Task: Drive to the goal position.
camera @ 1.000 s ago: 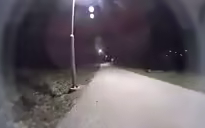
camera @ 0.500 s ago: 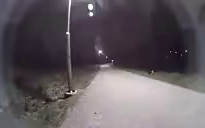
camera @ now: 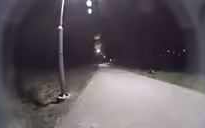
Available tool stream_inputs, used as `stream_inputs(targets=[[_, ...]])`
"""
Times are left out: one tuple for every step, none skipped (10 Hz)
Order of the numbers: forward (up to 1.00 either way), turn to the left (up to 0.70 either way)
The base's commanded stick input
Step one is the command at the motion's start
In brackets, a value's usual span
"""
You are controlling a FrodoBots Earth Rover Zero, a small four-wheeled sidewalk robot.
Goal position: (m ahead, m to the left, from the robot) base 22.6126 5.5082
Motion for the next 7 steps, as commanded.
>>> stream_inputs(targets=[[0.70,0.00],[0.70,0.00],[0.70,0.00],[0.70,0.00],[0.70,0.00],[0.70,0.00],[0.70,0.00]])
